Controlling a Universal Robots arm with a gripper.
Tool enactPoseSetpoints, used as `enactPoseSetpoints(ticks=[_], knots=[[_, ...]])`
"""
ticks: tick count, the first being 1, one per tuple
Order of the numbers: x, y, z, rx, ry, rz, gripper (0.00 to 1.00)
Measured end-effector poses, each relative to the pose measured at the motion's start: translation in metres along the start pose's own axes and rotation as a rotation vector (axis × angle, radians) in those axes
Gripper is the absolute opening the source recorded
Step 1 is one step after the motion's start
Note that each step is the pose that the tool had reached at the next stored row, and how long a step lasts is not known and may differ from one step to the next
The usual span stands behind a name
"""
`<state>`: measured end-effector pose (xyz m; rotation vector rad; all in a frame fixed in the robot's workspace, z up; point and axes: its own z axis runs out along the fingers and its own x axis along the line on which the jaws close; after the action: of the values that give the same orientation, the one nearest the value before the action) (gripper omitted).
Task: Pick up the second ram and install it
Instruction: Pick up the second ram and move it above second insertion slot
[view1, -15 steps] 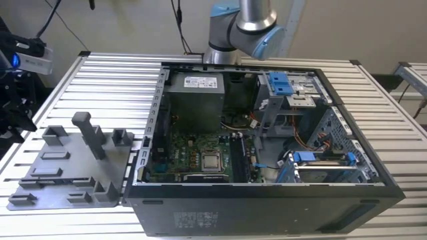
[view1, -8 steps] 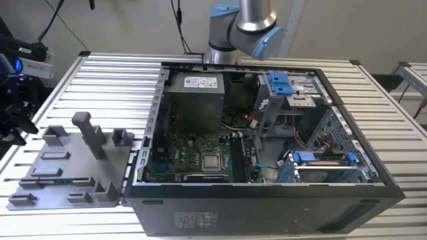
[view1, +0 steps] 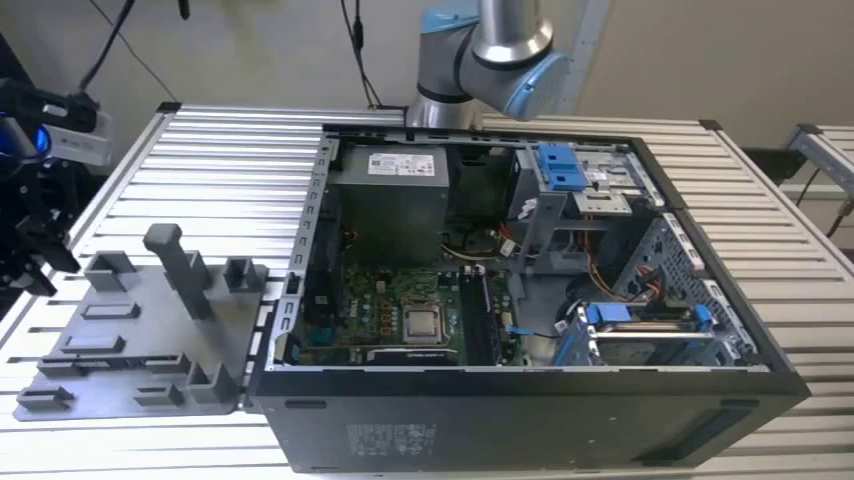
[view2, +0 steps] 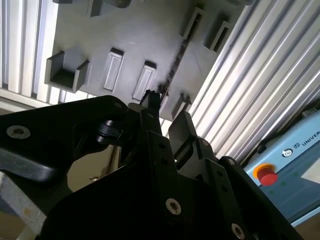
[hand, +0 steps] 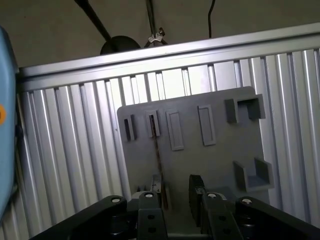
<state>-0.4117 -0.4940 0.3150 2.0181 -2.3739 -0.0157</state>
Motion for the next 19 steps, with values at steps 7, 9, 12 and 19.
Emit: enactPoseSetpoints(ticks=[7,9,12,19], knots=[[0.0000,0.0004,0.0061,0.0000,0.0000,0.000,0.36],[0.0000,0.0004,0.0078,0.0000,0.0000,0.000,0.36],[0.0000,0.0006,0.0103,-0.0001,0.0001,0.000,0.36],[0.0001,0.0013,0.0164,-0.0001,0.0001,0.000,0.36]])
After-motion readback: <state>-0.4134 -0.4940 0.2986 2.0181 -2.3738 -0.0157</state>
